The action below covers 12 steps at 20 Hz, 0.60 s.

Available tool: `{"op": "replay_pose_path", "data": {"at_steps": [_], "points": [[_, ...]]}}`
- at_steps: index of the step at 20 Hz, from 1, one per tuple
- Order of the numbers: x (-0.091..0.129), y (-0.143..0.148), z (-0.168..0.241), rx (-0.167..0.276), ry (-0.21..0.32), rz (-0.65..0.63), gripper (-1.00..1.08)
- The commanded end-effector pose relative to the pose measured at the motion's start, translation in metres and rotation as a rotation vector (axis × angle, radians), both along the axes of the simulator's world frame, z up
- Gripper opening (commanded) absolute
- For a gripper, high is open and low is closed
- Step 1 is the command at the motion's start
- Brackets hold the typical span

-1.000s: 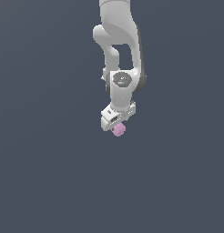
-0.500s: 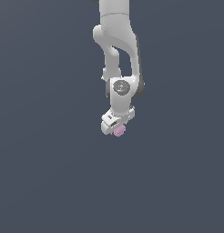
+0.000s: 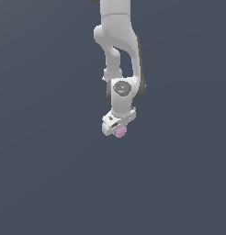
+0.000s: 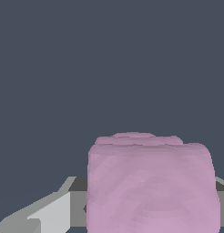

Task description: Pick up the object and move it to a goal position.

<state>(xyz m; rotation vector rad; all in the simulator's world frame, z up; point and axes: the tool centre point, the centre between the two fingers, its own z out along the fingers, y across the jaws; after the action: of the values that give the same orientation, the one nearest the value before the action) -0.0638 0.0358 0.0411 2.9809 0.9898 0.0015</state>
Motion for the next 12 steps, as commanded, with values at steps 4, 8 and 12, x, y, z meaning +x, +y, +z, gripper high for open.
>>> {"op": "replay_pose_path", "data": {"at_steps": [4, 8, 12], "points": [[-0.001, 0.001, 0.001, 0.000, 0.001, 0.001, -1.00], [-0.005, 0.003, 0.010, 0.000, 0.001, 0.001, -1.00], [-0.012, 0.007, 0.024, 0.000, 0.001, 0.001, -1.00]]}}
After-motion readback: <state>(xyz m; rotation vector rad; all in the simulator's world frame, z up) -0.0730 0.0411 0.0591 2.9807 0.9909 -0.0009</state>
